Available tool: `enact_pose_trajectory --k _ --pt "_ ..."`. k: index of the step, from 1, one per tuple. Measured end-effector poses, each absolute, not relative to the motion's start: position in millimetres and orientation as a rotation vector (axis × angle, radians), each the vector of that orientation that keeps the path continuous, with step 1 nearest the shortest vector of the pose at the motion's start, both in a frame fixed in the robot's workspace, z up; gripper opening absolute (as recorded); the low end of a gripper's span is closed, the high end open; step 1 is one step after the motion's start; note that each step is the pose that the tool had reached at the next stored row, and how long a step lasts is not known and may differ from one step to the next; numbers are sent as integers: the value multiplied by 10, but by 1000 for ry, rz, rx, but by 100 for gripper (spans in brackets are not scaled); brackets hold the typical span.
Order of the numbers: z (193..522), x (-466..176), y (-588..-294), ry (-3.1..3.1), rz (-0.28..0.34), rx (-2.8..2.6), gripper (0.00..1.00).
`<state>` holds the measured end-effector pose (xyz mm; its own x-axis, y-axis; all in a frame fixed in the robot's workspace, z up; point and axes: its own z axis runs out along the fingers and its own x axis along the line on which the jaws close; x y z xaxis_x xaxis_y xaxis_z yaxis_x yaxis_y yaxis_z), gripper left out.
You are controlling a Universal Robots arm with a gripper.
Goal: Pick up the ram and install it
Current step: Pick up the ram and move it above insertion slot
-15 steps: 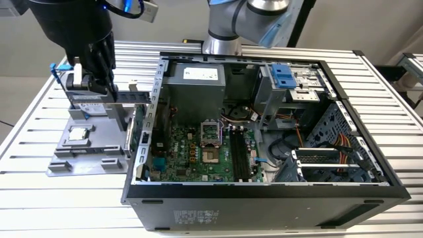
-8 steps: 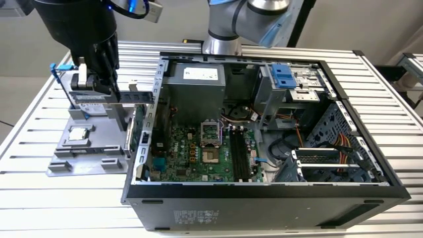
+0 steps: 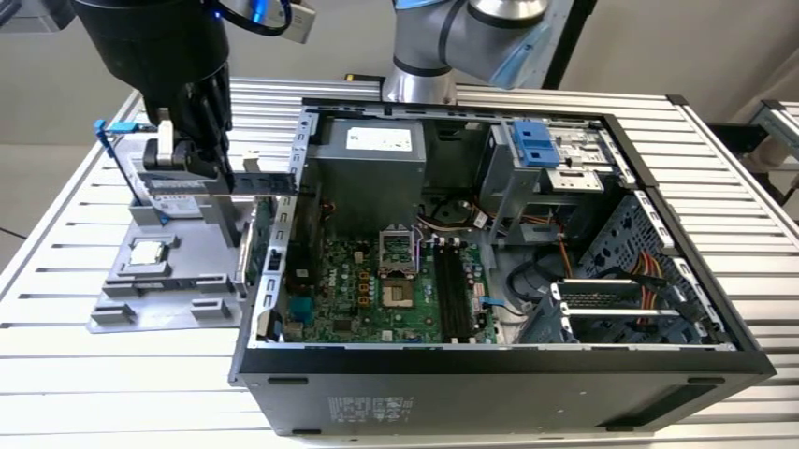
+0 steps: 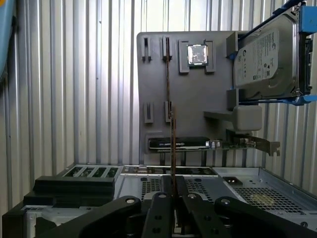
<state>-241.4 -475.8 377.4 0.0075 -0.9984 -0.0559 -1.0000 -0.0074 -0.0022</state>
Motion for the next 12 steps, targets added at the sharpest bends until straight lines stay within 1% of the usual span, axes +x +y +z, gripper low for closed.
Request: enact_pose_trajectory --k 12 --pt "3774 -2337 -4758 2184 59 -2200 0"
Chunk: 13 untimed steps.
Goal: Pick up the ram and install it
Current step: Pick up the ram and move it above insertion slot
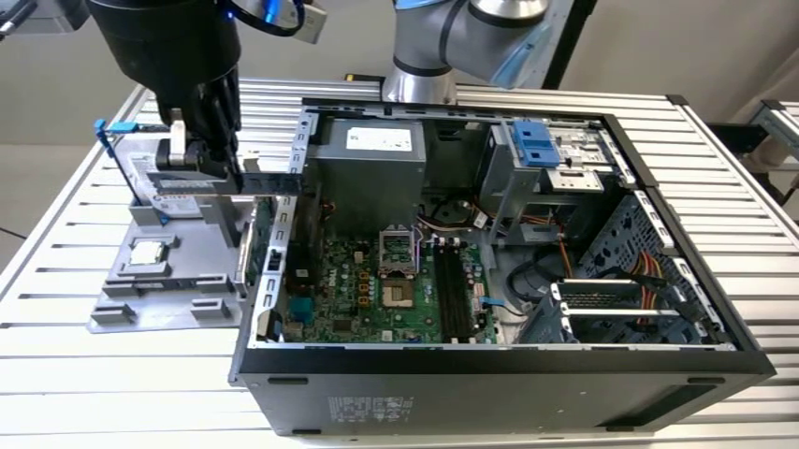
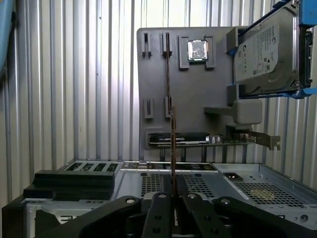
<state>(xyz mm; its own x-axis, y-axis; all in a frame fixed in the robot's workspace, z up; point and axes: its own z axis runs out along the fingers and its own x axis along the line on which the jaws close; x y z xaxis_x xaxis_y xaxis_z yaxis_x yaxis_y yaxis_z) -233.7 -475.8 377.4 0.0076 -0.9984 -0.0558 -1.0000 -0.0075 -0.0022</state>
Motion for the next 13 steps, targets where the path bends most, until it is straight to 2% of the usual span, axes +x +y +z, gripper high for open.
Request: enact_pose_trajectory --k 13 --pt "3774 -2247 -4758 2184 59 -2200 0"
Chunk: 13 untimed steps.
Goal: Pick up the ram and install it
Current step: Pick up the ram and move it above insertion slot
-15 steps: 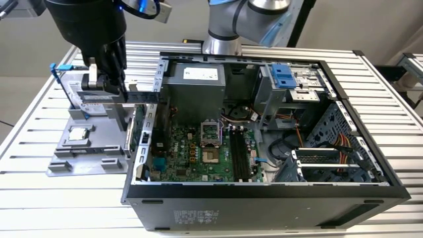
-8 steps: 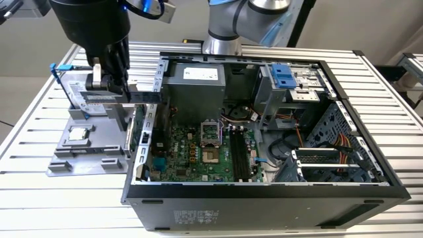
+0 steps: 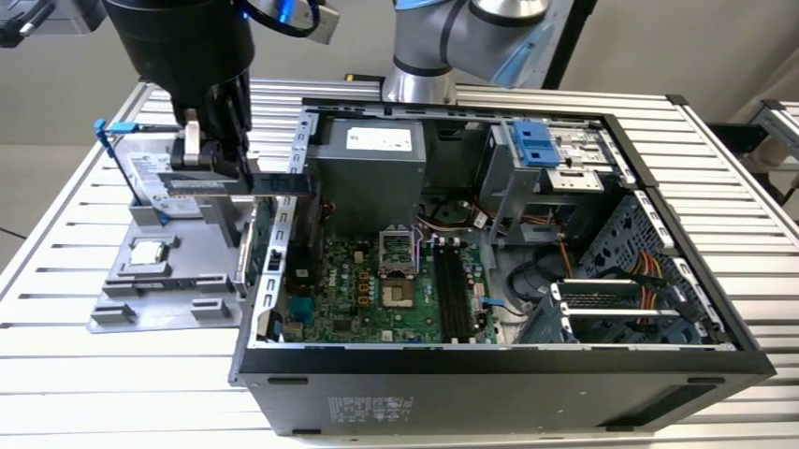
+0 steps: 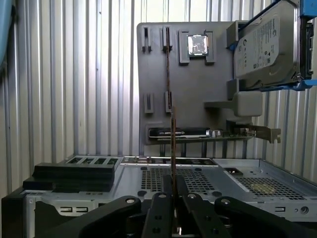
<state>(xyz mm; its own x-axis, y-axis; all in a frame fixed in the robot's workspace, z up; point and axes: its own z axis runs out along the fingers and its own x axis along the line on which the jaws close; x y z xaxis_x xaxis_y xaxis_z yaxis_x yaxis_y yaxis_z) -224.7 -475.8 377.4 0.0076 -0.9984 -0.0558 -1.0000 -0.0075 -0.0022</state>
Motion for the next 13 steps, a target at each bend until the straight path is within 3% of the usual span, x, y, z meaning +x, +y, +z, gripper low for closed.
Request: enact_pose_trajectory --k 13 --pt "3774 -2169 -4758 2184 59 -2200 0"
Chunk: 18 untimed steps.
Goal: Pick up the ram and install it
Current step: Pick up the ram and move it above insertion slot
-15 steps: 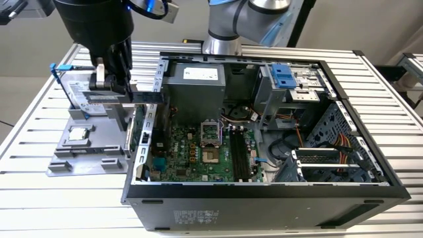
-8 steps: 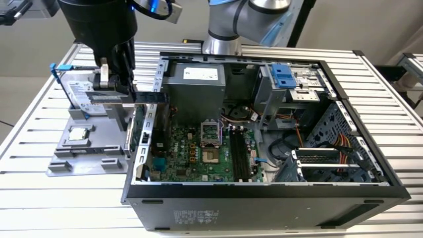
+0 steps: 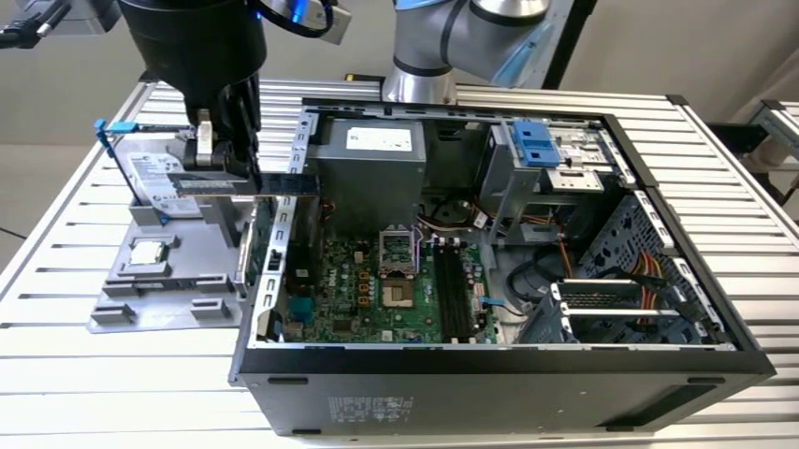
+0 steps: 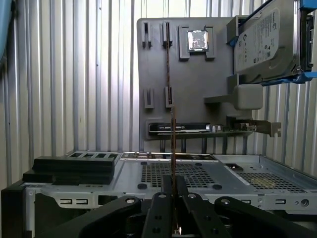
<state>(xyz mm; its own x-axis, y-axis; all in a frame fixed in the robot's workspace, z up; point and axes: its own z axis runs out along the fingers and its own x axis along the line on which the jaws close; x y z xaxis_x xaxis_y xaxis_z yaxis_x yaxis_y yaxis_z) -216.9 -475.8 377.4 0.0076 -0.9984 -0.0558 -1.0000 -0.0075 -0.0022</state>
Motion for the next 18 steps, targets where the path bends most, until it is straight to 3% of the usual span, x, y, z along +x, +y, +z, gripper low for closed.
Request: enact_pose_trajectory --k 18 --pt "3774 -2033 -4758 2184 59 -2200 0"
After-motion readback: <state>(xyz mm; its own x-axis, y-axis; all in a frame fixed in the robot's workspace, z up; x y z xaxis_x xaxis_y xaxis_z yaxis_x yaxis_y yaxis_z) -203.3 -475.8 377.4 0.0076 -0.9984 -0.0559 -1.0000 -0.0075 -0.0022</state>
